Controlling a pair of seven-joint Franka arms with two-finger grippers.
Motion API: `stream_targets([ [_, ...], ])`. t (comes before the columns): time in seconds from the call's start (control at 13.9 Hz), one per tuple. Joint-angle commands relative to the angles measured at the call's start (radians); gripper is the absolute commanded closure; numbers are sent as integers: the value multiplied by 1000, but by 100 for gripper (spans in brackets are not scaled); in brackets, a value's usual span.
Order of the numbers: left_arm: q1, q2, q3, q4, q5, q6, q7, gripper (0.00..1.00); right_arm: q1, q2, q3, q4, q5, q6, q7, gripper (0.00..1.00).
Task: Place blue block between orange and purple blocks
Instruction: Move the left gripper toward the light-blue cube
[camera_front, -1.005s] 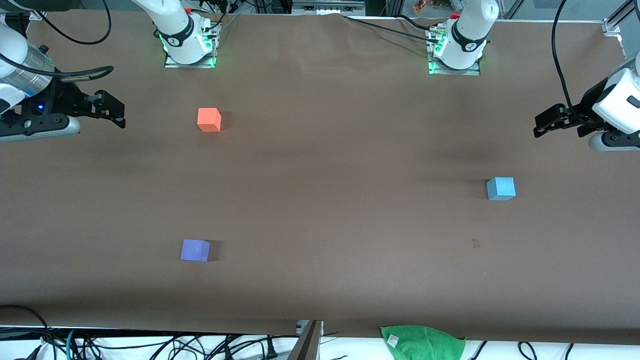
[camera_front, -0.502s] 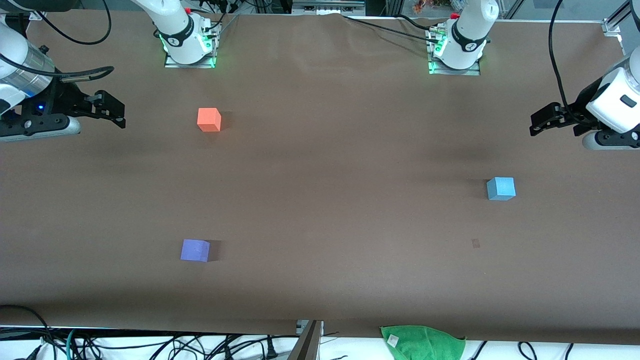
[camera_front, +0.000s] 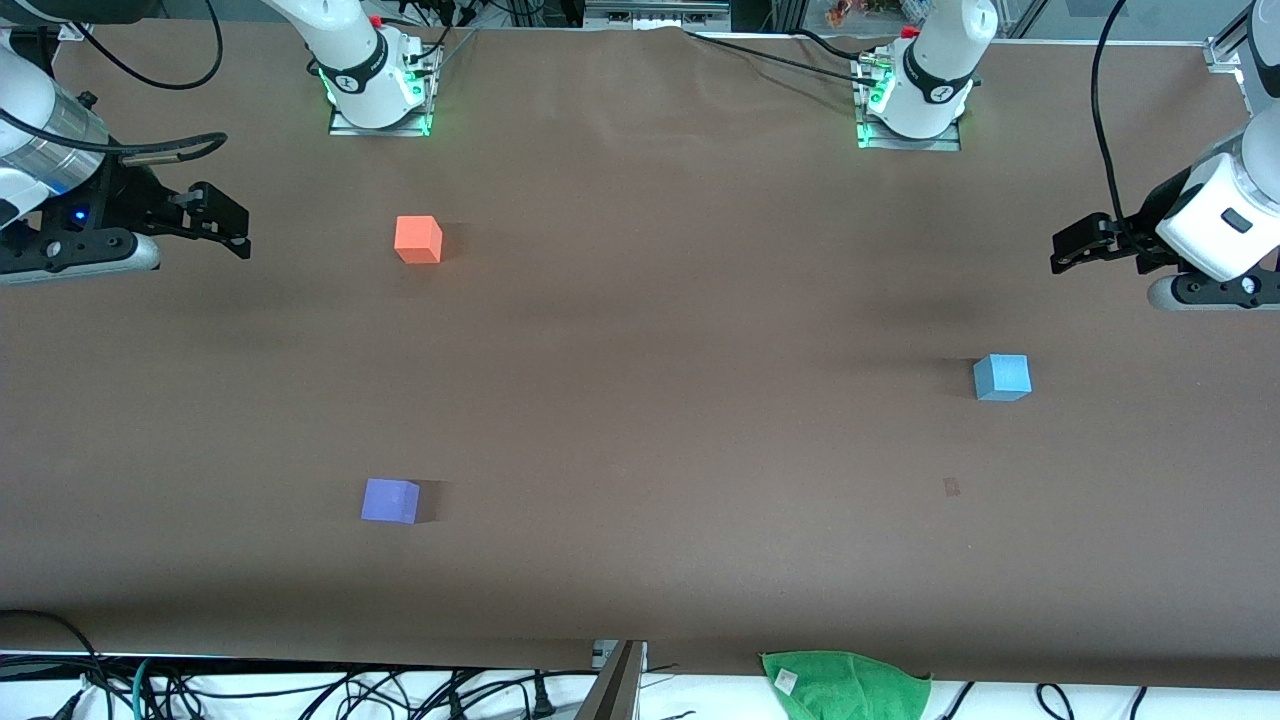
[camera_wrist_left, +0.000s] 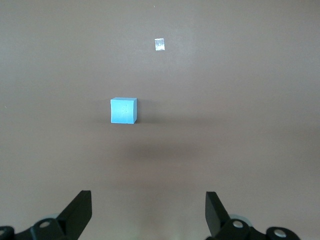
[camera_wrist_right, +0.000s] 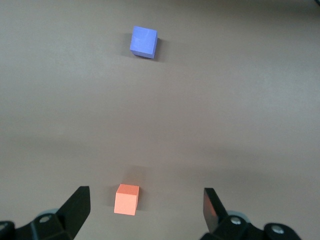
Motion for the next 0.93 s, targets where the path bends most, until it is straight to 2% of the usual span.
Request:
stream_targets([
  [0.0, -10, 11, 1, 32, 17, -25, 6, 0, -1, 15, -1, 21, -4, 10, -9, 0],
  [0.43, 1, 25, 2, 32, 26, -22, 15, 0, -1, 15, -2, 21, -3, 10, -14, 0],
  [0.86, 49, 89, 10, 34, 29, 23, 20, 0, -4, 15, -2, 21, -4, 12, -12, 0],
])
